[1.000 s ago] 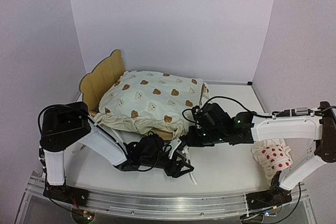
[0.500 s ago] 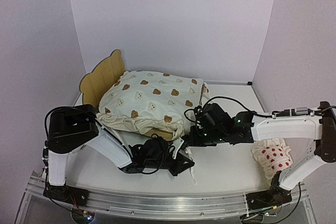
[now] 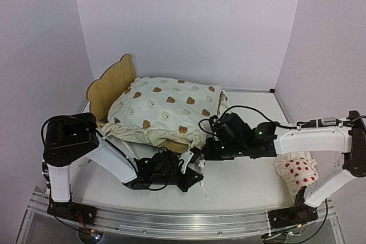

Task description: Set up the pet bed

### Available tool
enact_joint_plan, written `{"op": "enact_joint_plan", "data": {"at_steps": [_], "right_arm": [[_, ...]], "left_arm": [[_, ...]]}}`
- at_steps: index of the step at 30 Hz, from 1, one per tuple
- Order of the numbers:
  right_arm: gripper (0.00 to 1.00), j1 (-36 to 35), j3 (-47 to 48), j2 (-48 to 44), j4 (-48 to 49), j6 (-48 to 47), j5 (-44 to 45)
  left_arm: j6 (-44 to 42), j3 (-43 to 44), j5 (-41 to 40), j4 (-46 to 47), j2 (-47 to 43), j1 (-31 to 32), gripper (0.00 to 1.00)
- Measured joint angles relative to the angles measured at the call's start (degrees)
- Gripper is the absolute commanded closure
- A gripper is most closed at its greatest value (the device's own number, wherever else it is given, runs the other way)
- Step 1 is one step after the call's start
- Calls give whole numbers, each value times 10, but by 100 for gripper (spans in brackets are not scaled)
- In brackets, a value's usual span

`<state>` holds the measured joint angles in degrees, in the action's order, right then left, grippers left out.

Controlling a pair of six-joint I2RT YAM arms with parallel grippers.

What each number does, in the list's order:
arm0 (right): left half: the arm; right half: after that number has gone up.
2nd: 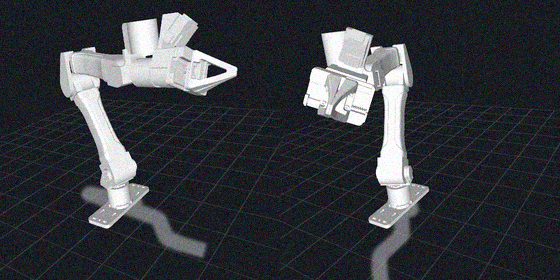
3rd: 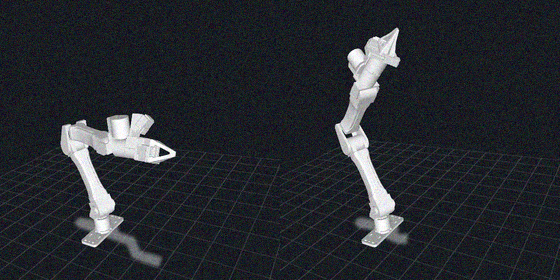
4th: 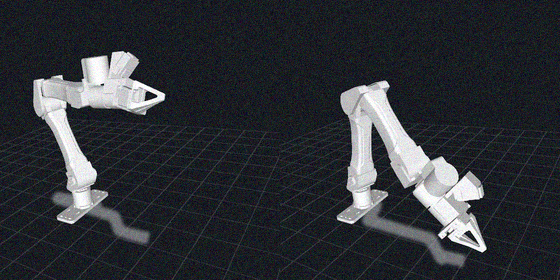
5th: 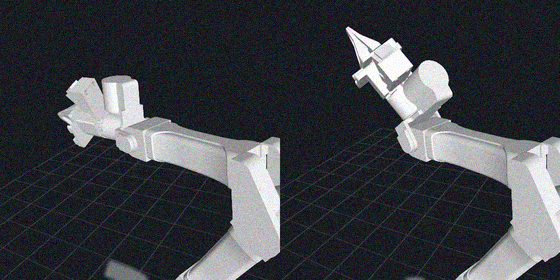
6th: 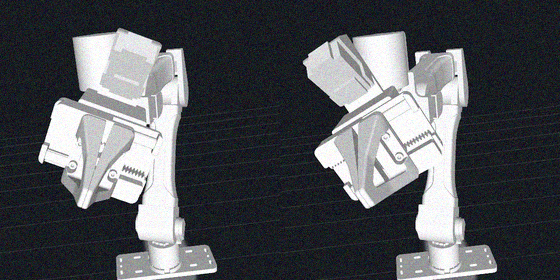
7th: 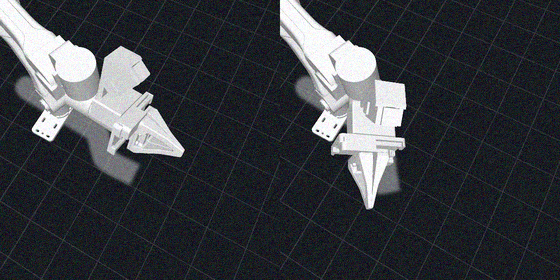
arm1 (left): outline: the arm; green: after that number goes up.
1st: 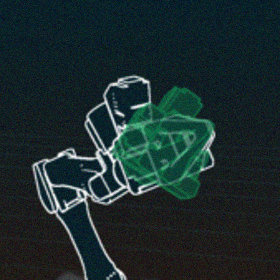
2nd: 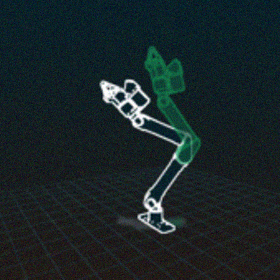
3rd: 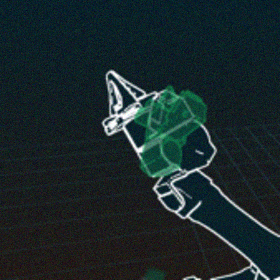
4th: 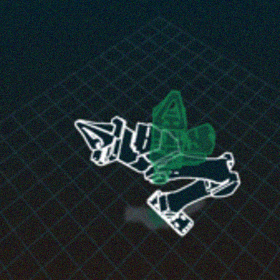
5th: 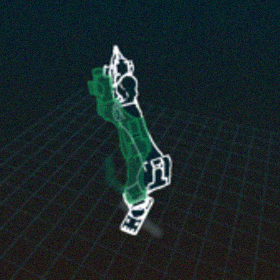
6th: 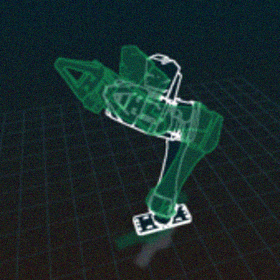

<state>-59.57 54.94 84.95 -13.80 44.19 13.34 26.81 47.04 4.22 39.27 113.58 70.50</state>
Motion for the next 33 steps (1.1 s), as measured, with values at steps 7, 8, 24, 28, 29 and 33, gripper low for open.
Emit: {"op": "enact_joint_plan", "data": {"at_steps": [7, 8, 24, 28, 29, 33], "right_arm": [[100, 0, -18, -34, 0, -5, 17], [100, 0, -21, -38, 0, -6, 19], [100, 12, -18, -87, -36, -53, 77], [100, 32, 3, -107, -53, -71, 90], [100, 38, 8, -115, -58, -76, 94], [100, 60, 26, -144, -74, -92, 104]], "left_arm": [[-13, -22, -61, -57, -56, -3, 100], [-14, -23, -66, -64, -61, -6, 100], [-28, -26, -103, -159, -75, -63, 100], [-28, -26, -94, -168, -75, -63, 100], [-28, -26, -90, -169, -75, -63, 100], [-28, -25, -76, -172, -75, -63, 100]]}}
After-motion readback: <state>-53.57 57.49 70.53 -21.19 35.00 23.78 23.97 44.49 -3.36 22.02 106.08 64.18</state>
